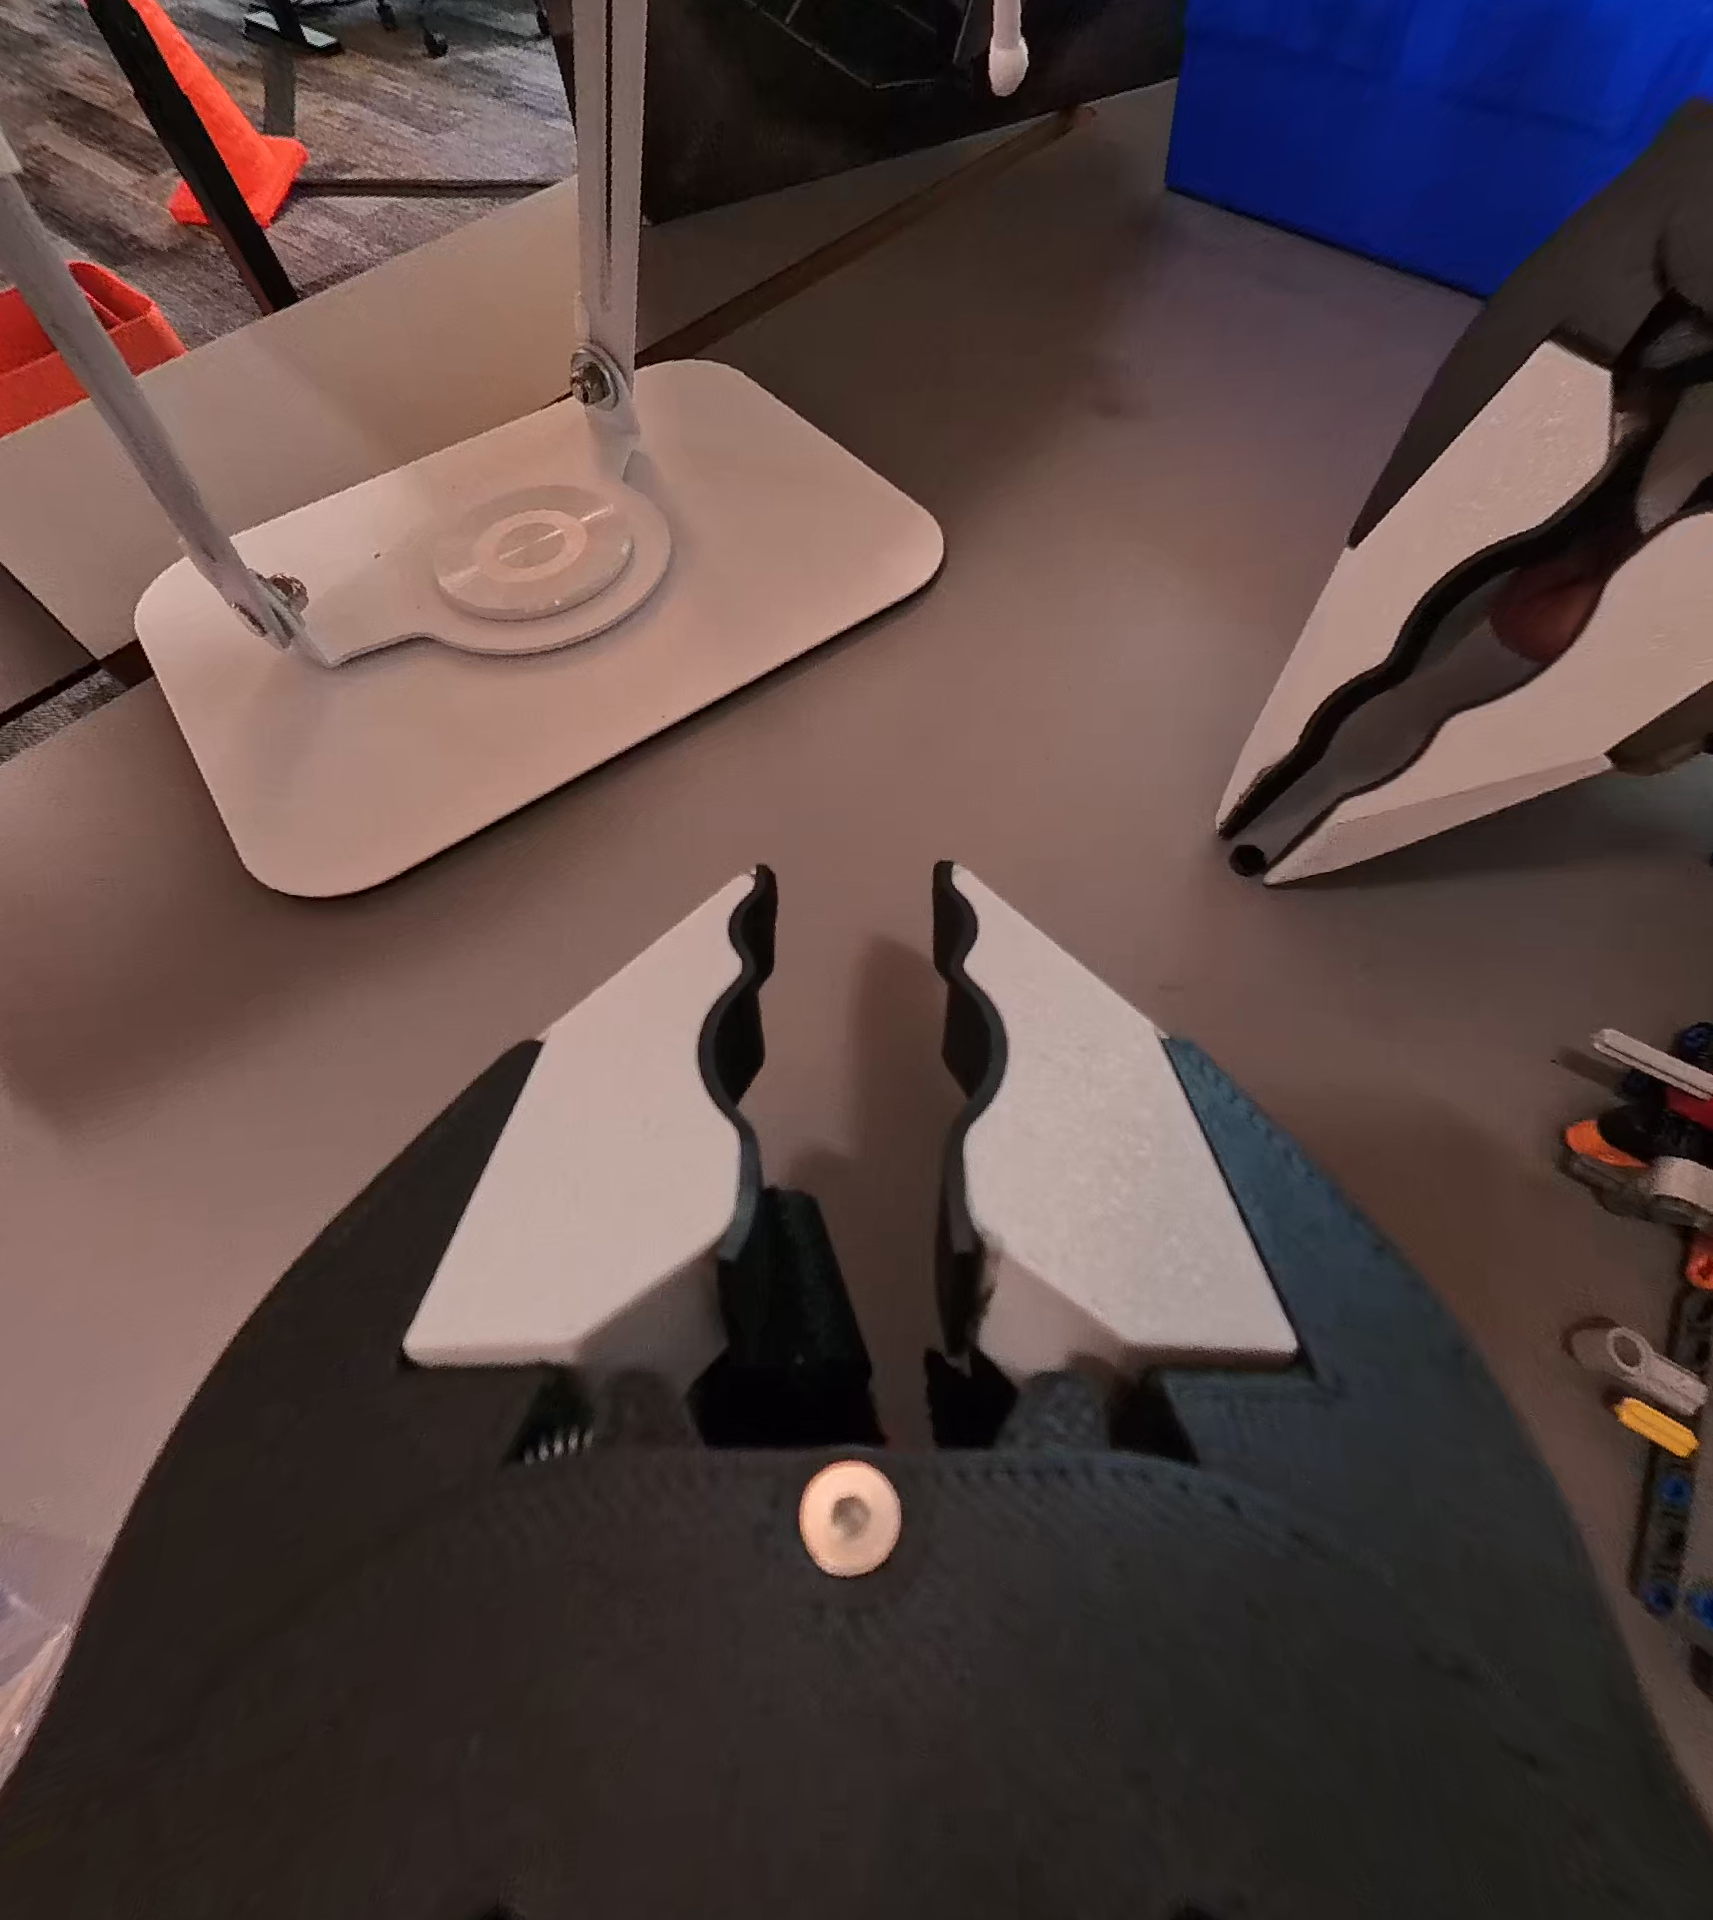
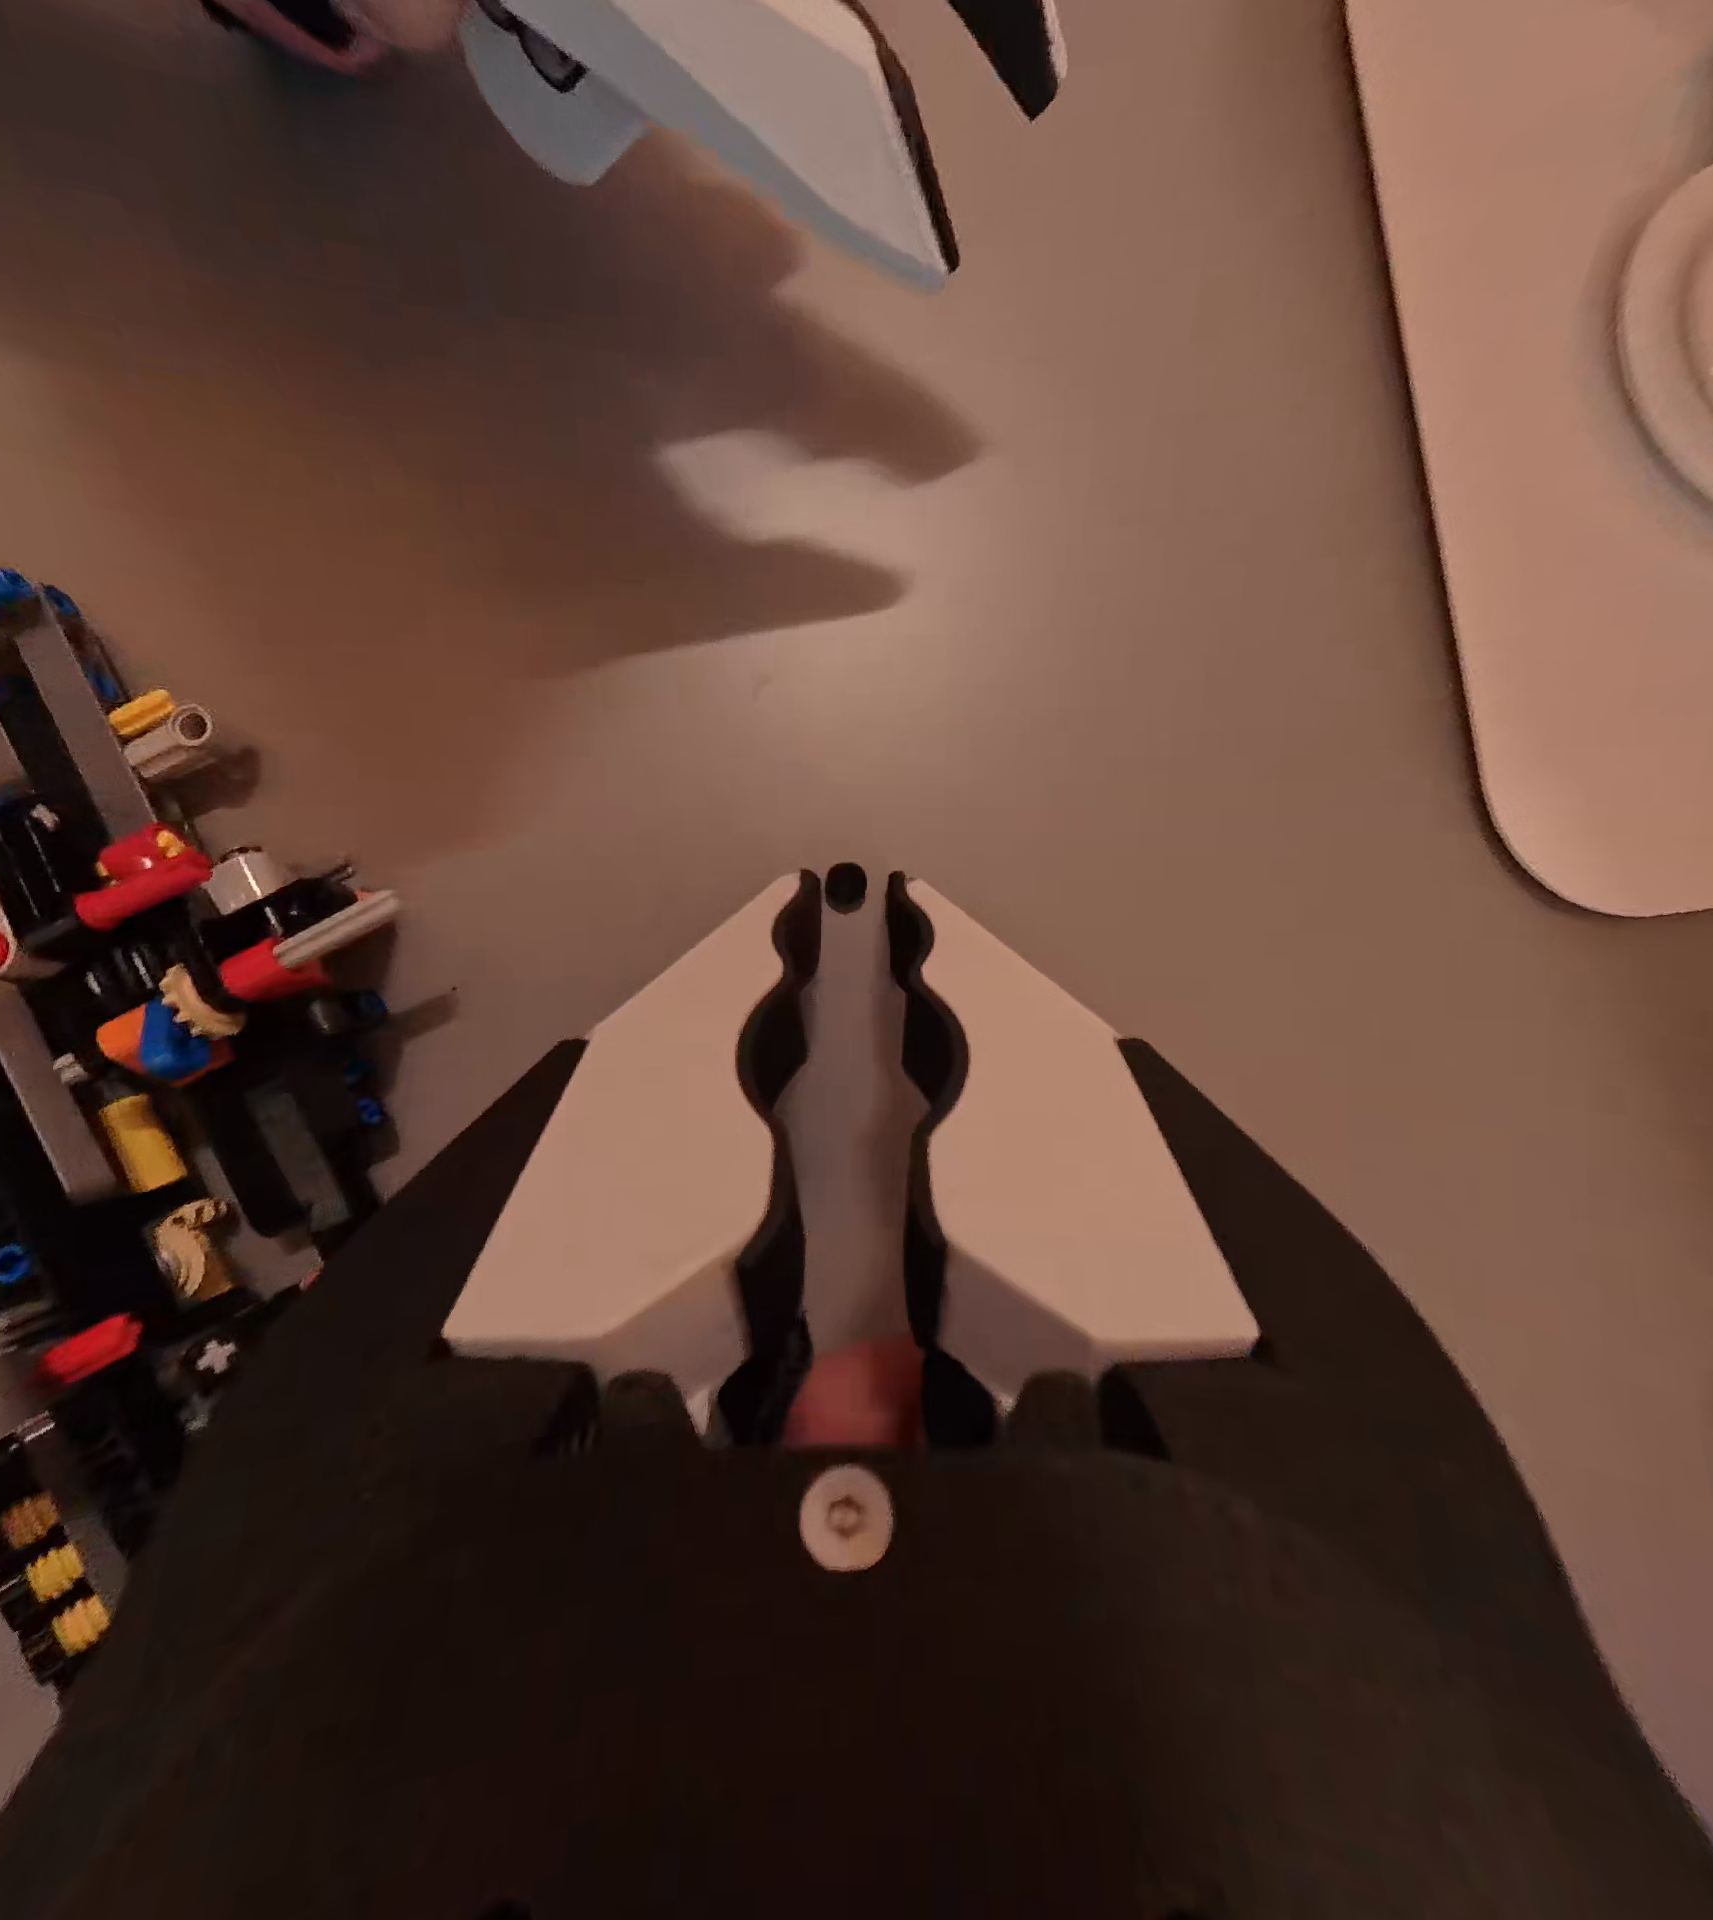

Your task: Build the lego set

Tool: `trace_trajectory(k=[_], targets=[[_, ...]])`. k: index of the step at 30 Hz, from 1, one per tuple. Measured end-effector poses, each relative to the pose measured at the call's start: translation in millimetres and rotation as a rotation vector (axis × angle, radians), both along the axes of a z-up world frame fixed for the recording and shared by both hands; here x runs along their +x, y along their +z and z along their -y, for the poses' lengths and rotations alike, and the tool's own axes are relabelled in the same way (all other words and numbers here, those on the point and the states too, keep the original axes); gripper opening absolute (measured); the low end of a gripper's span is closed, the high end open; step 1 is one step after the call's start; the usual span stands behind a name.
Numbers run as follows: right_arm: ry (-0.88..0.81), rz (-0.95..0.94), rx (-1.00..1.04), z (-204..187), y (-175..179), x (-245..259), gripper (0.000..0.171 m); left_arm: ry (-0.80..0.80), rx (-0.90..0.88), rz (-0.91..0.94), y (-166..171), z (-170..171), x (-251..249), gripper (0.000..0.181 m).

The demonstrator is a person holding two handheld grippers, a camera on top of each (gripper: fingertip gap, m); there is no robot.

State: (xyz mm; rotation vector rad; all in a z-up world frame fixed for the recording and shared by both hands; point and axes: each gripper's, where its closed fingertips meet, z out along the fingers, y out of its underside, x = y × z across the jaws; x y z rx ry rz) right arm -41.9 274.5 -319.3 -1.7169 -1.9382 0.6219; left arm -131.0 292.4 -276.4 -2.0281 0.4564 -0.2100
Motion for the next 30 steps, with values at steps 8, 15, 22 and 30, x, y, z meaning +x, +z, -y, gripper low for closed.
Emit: trace_trajectory(k=[8,15,22,30], targets=[[0.003,-0.020,-0.023,0,0,-3,0.004,0.001,-0.004,-0.001,-1,-1,1,0.029],[-0.060,-0.097,0.031,-8,40,15,0.004,0.001,-0.001,0.002,0,0,1,0.029],[-0.556,-0.238,0.214,-109,171,159,0.004,-0.002,-0.003,-0.006,-1,0,1,0.030],[-1.007,0.024,0.178,-195,117,351,0.008,-0.006,0.003,-0.024,-2,0,2,0.030]])
